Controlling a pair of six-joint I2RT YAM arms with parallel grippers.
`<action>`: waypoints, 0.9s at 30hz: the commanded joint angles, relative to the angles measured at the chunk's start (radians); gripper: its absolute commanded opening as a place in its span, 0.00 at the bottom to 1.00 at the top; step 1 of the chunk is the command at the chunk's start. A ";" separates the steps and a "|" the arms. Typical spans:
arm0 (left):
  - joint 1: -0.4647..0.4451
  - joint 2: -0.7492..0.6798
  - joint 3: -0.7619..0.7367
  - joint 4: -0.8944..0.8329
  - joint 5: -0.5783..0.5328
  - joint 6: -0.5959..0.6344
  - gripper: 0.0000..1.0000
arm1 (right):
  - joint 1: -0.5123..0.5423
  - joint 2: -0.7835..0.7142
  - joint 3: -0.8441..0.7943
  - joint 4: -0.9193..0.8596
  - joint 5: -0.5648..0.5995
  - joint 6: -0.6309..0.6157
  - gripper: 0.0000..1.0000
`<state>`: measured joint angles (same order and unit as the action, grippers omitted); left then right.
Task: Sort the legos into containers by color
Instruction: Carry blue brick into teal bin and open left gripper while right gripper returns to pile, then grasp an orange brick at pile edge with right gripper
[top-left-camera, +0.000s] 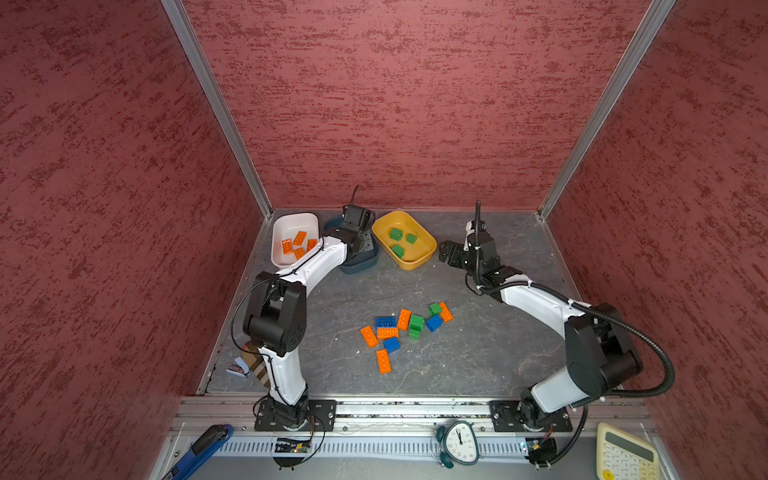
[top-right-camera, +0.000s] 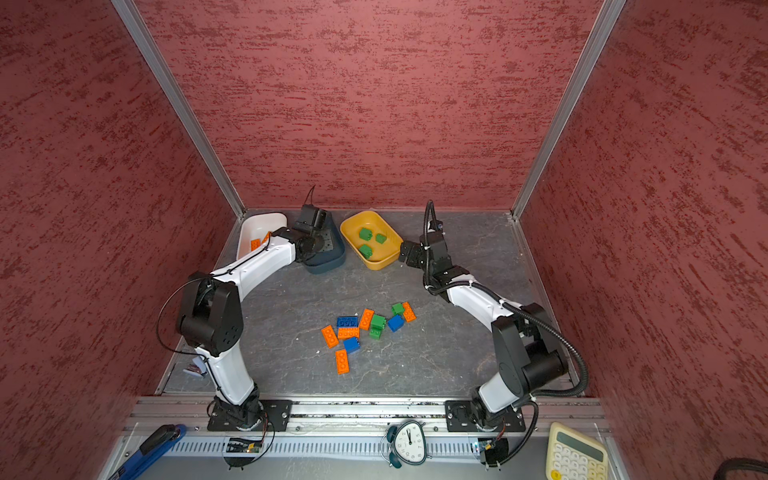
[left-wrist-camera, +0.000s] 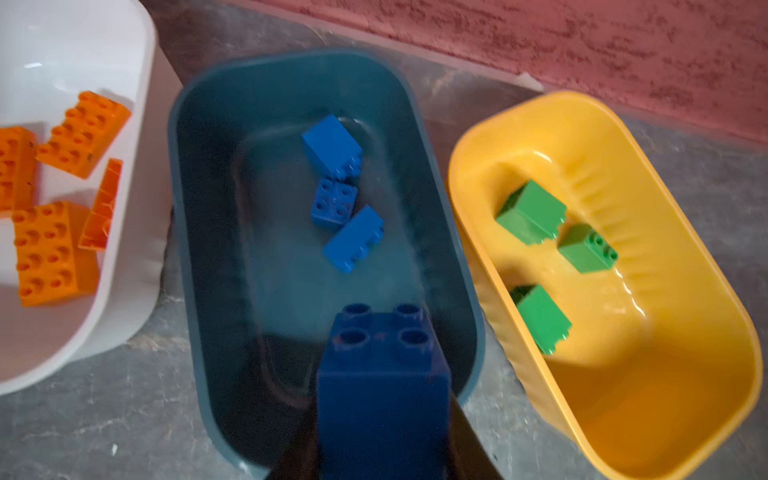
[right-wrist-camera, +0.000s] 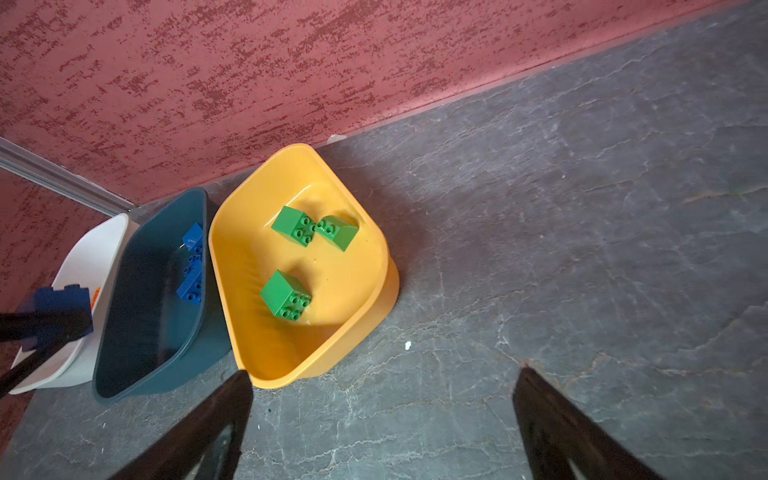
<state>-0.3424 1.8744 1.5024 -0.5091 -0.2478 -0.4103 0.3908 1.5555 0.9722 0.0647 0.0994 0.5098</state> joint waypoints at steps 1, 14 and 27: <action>0.026 0.070 0.059 0.029 -0.031 0.027 0.21 | 0.000 -0.034 -0.009 0.007 0.038 0.015 0.99; 0.084 0.221 0.276 -0.057 -0.052 0.034 0.65 | 0.000 -0.032 -0.074 -0.125 -0.151 -0.057 0.98; 0.060 0.083 0.159 -0.001 0.019 0.020 0.99 | 0.067 -0.014 -0.127 -0.523 -0.185 -0.111 0.77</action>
<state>-0.2737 2.0083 1.6791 -0.5301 -0.2394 -0.3874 0.4397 1.5593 0.8684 -0.3222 -0.0761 0.4255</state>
